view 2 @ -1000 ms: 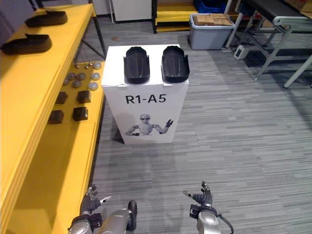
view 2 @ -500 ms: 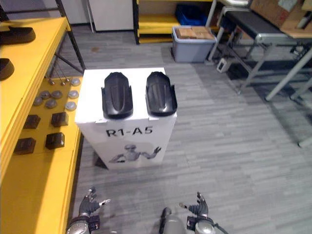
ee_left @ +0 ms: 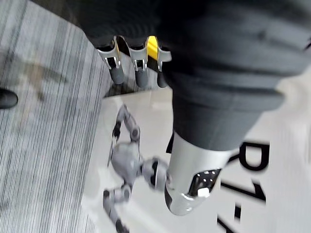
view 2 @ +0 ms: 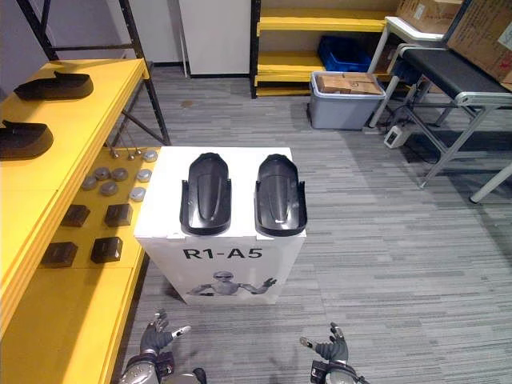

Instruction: Walk over and take plastic housings, then place them on the shelf

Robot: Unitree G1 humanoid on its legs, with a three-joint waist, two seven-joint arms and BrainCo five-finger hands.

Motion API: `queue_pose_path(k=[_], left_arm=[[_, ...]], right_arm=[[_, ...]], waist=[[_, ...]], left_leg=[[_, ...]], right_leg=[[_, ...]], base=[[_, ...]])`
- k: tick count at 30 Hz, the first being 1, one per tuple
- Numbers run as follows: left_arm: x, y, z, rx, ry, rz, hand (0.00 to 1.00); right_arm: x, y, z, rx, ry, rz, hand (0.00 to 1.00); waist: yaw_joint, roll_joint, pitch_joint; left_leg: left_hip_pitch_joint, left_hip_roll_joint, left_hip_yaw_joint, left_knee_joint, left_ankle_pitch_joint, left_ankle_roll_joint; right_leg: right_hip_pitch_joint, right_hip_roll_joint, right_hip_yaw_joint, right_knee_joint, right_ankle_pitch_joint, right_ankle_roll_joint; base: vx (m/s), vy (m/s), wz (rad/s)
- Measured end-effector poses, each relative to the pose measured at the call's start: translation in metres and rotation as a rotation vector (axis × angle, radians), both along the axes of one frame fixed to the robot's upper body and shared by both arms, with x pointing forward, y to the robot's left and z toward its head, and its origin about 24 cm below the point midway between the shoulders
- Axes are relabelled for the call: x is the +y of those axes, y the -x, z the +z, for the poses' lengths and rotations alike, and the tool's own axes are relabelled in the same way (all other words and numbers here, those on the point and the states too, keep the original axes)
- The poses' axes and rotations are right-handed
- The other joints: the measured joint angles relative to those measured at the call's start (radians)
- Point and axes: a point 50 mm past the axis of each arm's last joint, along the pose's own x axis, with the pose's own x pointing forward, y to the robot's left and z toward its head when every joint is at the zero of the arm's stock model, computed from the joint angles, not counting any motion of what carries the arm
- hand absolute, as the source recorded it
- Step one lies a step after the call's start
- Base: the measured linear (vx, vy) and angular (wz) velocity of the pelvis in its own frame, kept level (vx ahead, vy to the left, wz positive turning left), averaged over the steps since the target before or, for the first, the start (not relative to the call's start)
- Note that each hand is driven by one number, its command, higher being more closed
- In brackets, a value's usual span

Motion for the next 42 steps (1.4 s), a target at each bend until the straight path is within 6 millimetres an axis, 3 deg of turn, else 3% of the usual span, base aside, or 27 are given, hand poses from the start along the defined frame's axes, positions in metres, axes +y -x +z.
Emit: queue_pose_path(k=[3, 6, 8, 11, 15, 20, 26, 32, 36, 42], left_arm=[[0.01, 0.004, 0.0, 0.012, -0.029, 0.002, 0.0], [0.016, 0.007, -0.001, 0.017, -0.041, 0.013, 0.0], [0.018, 0.018, -0.004, 0.047, -0.041, 0.019, 0.0], [0.019, 0.027, -0.007, 0.071, -0.044, 0.022, 0.0], [0.02, 0.027, -0.007, 0.071, -0.045, 0.019, 0.0], [0.017, 0.028, -0.009, 0.073, -0.048, -0.023, 0.0], [0.012, 0.034, -0.012, 0.091, -0.04, -0.056, 0.0], [0.006, 0.042, -0.015, 0.113, -0.025, -0.062, 0.0], [0.005, 0.037, -0.013, 0.096, -0.032, -0.056, 0.0], [0.001, 0.027, -0.01, 0.063, -0.043, -0.047, 0.0]], right_arm=[[-0.01, -0.008, 0.012, -0.065, 0.028, -0.034, 0.0], [-0.033, -0.021, 0.035, -0.168, 0.101, -0.094, 0.0], [-0.058, -0.033, 0.065, -0.269, 0.209, -0.101, 0.0], [-0.079, -0.049, 0.102, -0.392, 0.318, -0.11, 0.0], [-0.089, -0.066, 0.138, -0.504, 0.422, -0.081, 0.0], [-0.066, -0.11, 0.179, -0.673, 0.478, 0.054, 0.0], [-0.015, -0.164, 0.194, -0.739, 0.422, 0.252, 0.0], [0.008, -0.202, 0.197, -0.678, 0.435, 0.34, 0.0], [0.008, -0.219, 0.202, -0.614, 0.485, 0.304, 0.0], [-0.008, -0.232, 0.207, -0.531, 0.451, 0.101, 0.0]], waist=[[-0.002, -0.001, -0.013], [-0.001, -0.004, -0.013], [-0.009, -0.004, -0.021], [-0.026, -0.006, -0.026], [-0.029, -0.006, -0.026], [-0.025, -0.007, -0.026], [-0.011, -0.009, -0.025], [0.033, -0.01, -0.015], [0.038, -0.008, 0.01], [0.055, 0.006, 0.06]], left_leg=[[0.031, -0.021, 0.013, -0.072, 0.028, 0.005], [0.05, -0.027, 0.022, -0.115, 0.045, 0.005], [0.06, -0.027, 0.034, -0.137, 0.048, 0.004], [0.058, -0.028, 0.044, -0.162, 0.055, 0.005], [0.053, -0.029, 0.049, -0.172, 0.057, 0.009], [0.05, -0.037, 0.052, -0.181, 0.066, 0.021], [0.044, -0.05, 0.013, -0.238, 0.118, 0.03], [0.041, -0.06, -0.021, -0.271, 0.149, 0.036], [0.03, -0.065, -0.051, -0.279, 0.162, 0.035], [0.016, -0.066, -0.07, -0.279, 0.166, 0.036]], right_leg=[[0.001, -0.01, 0.01, -0.021, 0.008, 0.012], [-0.001, -0.004, 0.02, -0.029, 0.011, 0.014], [-0.005, 0.001, 0.032, -0.038, 0.013, 0.012], [-0.019, 0.007, 0.054, -0.046, 0.021, 0.008], [-0.027, 0.012, 0.076, -0.064, 0.04, 0.004], [-0.015, 0.009, 0.08, -0.11, 0.072, 0.008], [-0.034, 0.004, 0.057, -0.116, 0.08, 0.01], [-0.024, 0.004, 0.041, -0.15, 0.099, 0.011], [-0.012, 0.003, 0.012, -0.169, 0.104, 0.01], [-0.006, 0.005, -0.008, -0.185, 0.112, 0.002]], base=[[0.03, 0.065, -0.09], [0.04, 0.006, -0.1], [0.04, -0.002, -0.17], [0.05, 0.003, -0.15], [0.03, 0.019, -0.11], [-0.02, 0.035, -0.03], [-0.07, 0.011, 0.16], [-0.04, 0.006, 0.13], [-0.02, -0.002, 0.25], [0.0, -0.001, 0.1]])
